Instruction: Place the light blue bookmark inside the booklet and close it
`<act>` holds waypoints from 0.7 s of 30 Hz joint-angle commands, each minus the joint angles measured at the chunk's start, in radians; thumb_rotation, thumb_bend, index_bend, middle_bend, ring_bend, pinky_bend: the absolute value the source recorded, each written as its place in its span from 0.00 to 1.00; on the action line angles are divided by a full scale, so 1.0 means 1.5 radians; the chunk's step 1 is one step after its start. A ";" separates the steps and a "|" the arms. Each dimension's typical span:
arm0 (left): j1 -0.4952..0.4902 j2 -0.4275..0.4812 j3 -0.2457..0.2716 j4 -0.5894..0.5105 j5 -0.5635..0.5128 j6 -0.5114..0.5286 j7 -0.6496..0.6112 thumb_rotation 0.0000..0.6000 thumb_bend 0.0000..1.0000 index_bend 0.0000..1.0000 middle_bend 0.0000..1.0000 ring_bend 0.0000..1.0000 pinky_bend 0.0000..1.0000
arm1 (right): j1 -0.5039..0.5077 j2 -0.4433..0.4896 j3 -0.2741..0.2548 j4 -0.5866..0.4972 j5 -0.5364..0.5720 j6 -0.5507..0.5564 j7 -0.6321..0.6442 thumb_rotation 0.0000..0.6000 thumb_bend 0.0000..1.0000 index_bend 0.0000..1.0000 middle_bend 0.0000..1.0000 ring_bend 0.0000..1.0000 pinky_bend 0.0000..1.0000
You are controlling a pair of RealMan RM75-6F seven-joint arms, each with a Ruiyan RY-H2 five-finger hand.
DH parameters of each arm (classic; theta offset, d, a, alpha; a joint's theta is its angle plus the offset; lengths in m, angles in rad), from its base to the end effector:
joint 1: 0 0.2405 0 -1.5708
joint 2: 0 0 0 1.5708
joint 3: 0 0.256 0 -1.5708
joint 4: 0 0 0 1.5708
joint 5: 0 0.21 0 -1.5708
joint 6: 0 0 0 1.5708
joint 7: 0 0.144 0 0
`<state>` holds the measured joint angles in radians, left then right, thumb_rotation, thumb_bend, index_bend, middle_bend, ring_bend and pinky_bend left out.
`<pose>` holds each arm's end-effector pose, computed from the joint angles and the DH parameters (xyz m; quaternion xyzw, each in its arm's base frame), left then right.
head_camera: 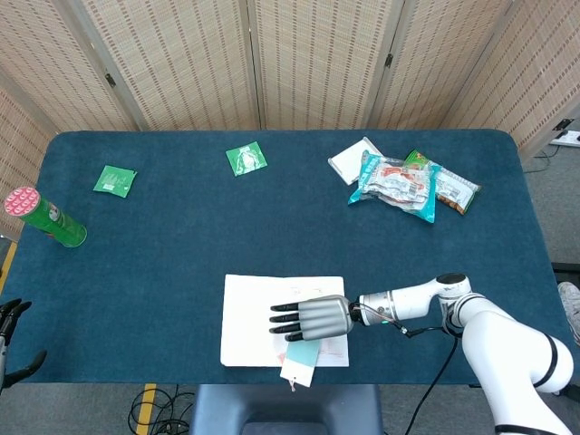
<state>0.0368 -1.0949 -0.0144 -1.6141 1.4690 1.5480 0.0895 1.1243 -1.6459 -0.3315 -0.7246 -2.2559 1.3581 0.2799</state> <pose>-0.3345 0.1341 0.1721 -0.5764 -0.3878 -0.3193 0.6445 -0.1276 -0.3349 -0.0363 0.9339 0.1595 0.3190 0.0237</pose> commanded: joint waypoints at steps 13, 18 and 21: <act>-0.002 -0.001 0.000 -0.003 0.004 -0.001 0.004 1.00 0.27 0.19 0.16 0.15 0.20 | 0.003 -0.026 -0.020 0.000 -0.018 0.084 0.001 1.00 0.23 0.21 0.05 0.00 0.01; -0.003 -0.001 0.000 -0.004 0.004 -0.002 0.005 1.00 0.27 0.19 0.16 0.15 0.20 | 0.001 -0.028 -0.020 -0.001 -0.016 0.096 -0.007 1.00 0.23 0.21 0.05 0.00 0.00; -0.004 -0.001 0.000 -0.005 0.005 -0.002 0.006 1.00 0.27 0.19 0.16 0.15 0.20 | 0.000 -0.025 -0.025 0.007 -0.012 0.082 -0.007 1.00 0.23 0.21 0.05 0.00 0.00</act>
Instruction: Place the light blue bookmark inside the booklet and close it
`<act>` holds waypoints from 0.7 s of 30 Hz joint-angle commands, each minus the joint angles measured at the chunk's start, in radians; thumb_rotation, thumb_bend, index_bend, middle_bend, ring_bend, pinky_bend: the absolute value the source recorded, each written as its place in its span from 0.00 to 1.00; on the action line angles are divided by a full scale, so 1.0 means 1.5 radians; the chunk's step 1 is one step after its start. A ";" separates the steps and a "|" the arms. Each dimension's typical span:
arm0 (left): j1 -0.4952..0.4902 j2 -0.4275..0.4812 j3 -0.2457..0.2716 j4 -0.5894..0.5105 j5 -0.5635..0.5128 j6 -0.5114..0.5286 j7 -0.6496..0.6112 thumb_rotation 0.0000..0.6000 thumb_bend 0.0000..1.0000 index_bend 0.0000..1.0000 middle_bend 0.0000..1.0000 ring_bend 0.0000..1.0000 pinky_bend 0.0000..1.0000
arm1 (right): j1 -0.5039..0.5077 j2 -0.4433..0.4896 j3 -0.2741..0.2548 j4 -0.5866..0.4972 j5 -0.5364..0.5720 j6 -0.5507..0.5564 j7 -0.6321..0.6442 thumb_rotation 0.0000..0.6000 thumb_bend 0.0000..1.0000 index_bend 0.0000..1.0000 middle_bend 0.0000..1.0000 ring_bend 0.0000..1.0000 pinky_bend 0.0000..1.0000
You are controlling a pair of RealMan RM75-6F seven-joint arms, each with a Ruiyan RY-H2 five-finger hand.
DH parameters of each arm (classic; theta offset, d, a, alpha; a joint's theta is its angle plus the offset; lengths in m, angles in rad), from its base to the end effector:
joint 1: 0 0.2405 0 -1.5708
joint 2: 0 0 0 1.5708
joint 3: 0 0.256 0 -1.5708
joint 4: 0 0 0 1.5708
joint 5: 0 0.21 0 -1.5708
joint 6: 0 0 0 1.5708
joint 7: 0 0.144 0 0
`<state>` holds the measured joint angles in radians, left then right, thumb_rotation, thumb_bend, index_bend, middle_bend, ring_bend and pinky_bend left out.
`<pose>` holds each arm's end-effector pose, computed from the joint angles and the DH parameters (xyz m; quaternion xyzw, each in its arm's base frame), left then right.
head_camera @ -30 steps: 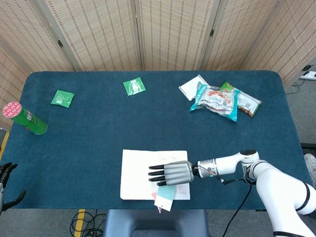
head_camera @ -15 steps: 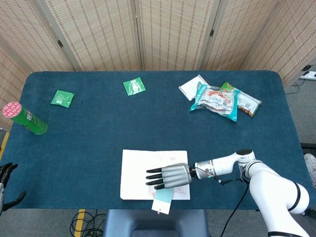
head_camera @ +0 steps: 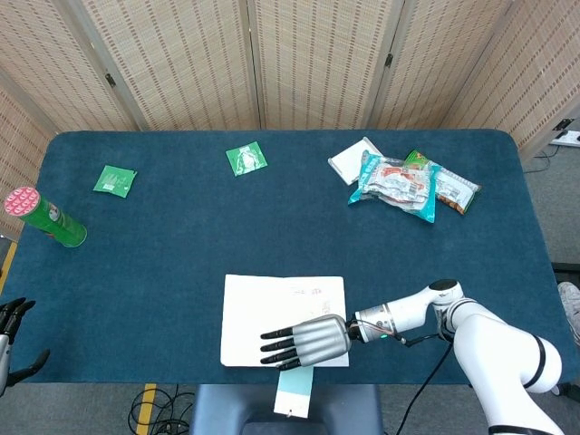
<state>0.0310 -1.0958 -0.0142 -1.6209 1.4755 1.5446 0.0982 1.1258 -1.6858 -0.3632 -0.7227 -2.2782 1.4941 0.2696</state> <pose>-0.3317 0.1361 0.1703 -0.5806 -0.3859 -0.3211 0.6410 -0.1193 -0.3088 -0.0401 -0.9126 -0.1695 -0.3704 0.0352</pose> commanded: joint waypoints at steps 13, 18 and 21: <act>-0.003 -0.001 0.000 0.001 -0.001 -0.004 0.002 1.00 0.27 0.19 0.16 0.15 0.20 | -0.009 -0.011 -0.028 0.099 0.017 -0.050 0.016 1.00 0.23 0.21 0.04 0.00 0.00; -0.003 -0.001 0.000 0.001 -0.002 -0.004 0.002 1.00 0.27 0.19 0.16 0.15 0.20 | -0.003 -0.019 -0.027 0.126 0.026 -0.064 0.014 1.00 0.23 0.20 0.01 0.00 0.00; -0.003 -0.001 0.000 0.001 -0.003 -0.005 0.002 1.00 0.27 0.19 0.16 0.15 0.20 | -0.001 -0.024 -0.024 0.141 0.036 -0.075 0.015 1.00 0.23 0.17 0.00 0.00 0.00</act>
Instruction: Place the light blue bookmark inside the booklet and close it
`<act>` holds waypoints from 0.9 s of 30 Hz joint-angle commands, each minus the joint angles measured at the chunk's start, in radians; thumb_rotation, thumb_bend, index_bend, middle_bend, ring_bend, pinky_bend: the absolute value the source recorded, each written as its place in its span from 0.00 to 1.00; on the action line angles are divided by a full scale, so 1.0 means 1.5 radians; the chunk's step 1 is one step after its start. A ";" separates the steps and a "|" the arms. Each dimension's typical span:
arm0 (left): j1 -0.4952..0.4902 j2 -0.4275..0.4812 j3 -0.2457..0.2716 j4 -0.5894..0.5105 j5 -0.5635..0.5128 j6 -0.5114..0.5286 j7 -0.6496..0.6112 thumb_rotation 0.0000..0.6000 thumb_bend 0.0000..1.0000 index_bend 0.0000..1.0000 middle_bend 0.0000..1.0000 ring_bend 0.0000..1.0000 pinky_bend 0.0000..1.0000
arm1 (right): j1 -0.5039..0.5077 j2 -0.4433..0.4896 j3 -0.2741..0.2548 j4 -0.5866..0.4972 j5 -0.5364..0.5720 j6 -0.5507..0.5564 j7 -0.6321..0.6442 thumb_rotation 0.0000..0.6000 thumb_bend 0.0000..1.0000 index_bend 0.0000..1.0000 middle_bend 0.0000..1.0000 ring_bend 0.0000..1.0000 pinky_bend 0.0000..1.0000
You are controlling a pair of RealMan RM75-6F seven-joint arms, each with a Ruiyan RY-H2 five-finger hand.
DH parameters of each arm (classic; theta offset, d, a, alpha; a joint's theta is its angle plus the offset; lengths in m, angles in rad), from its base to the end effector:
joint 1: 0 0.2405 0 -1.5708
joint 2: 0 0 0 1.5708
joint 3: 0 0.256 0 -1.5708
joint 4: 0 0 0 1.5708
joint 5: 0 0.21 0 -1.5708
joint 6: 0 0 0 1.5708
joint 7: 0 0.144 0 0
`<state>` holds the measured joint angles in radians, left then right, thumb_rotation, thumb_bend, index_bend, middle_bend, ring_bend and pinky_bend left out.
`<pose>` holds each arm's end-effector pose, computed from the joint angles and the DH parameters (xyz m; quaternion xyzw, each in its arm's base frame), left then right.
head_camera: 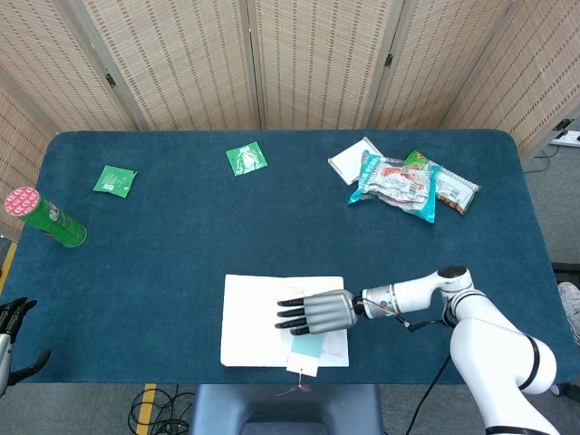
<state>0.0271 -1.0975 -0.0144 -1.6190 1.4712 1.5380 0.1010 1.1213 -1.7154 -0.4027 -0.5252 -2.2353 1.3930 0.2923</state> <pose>-0.3323 0.1373 0.1693 -0.5819 -0.3867 -0.3187 0.6406 -0.1408 -0.3535 -0.0390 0.9374 0.1999 0.2825 0.0377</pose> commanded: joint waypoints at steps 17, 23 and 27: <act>0.000 0.000 0.000 0.001 -0.005 -0.003 0.001 1.00 0.27 0.19 0.16 0.15 0.20 | -0.001 -0.022 0.013 0.023 0.051 -0.037 -0.012 1.00 0.20 0.03 0.00 0.00 0.00; 0.000 -0.001 0.002 0.002 -0.003 -0.004 -0.002 1.00 0.27 0.19 0.16 0.15 0.20 | -0.015 -0.005 0.022 -0.006 0.077 -0.049 -0.014 1.00 0.20 0.00 0.00 0.00 0.00; 0.000 -0.002 0.003 0.003 -0.002 -0.005 -0.003 1.00 0.27 0.19 0.16 0.15 0.20 | -0.027 0.004 0.031 -0.031 0.098 -0.063 -0.022 1.00 0.19 0.00 0.00 0.00 0.00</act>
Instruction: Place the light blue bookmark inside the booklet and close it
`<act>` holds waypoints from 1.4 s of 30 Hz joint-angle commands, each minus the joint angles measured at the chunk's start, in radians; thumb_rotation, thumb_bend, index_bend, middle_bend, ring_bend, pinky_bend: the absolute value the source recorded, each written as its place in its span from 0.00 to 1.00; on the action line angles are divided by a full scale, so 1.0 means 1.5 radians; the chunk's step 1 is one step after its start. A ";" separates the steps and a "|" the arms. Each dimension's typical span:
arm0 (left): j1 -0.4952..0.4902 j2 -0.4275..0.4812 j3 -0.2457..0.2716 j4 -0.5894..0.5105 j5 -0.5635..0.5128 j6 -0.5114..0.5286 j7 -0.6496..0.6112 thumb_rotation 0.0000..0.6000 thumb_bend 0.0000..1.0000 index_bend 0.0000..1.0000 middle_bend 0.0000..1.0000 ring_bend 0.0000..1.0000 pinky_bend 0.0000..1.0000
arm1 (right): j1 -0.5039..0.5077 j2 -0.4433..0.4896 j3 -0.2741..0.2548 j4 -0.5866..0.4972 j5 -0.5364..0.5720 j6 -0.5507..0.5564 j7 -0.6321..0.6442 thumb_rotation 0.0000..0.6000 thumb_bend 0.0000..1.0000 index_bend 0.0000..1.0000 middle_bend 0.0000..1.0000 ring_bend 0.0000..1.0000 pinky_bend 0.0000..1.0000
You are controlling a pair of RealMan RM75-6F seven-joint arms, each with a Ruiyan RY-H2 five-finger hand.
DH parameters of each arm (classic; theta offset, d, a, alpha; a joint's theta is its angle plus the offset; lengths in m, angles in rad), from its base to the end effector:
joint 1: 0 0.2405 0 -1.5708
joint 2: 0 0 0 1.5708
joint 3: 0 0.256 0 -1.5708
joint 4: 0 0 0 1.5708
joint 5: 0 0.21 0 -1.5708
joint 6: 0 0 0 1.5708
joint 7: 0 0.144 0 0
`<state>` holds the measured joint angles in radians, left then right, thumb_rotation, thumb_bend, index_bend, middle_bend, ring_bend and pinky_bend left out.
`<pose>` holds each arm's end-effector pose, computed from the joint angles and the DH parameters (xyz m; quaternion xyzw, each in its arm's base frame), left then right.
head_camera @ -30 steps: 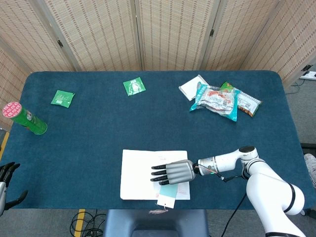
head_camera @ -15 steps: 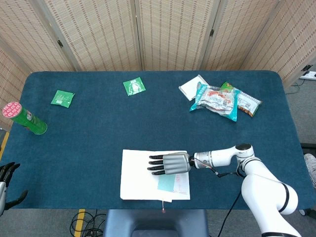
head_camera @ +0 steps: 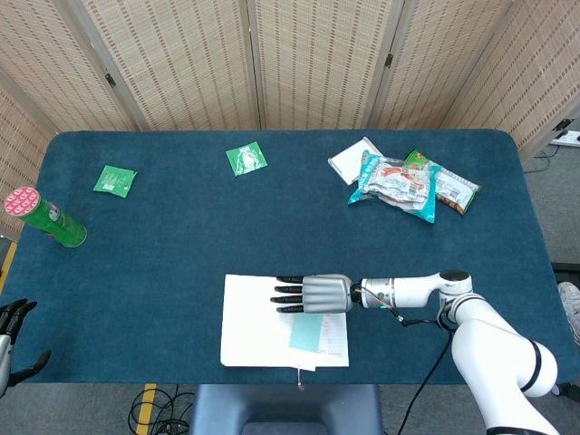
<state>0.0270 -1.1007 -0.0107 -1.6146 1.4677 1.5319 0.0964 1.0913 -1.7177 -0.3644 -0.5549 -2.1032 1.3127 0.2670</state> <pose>-0.3340 0.1365 0.1677 -0.5820 -0.3912 -0.3163 0.6389 -0.1413 -0.3679 -0.0402 0.9360 0.1505 0.2967 0.1152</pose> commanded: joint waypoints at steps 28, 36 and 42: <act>0.002 -0.003 0.001 0.010 -0.001 0.000 -0.011 1.00 0.27 0.19 0.16 0.15 0.20 | -0.024 -0.013 0.035 -0.029 0.059 -0.079 -0.029 1.00 0.15 0.00 0.00 0.00 0.00; 0.003 -0.002 0.001 0.012 -0.004 0.000 -0.012 1.00 0.27 0.19 0.16 0.15 0.20 | -0.015 -0.032 0.047 -0.021 0.066 -0.091 -0.034 1.00 0.15 0.00 0.00 0.00 0.00; 0.003 -0.003 0.001 0.015 -0.006 -0.002 -0.014 1.00 0.27 0.19 0.16 0.15 0.20 | -0.010 -0.044 0.056 -0.013 0.075 -0.103 -0.036 1.00 0.15 0.00 0.00 0.00 0.00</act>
<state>0.0317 -1.1051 -0.0096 -1.5923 1.4595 1.5287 0.0762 1.0761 -1.7828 -0.2813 -0.5756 -1.9916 1.1588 0.2131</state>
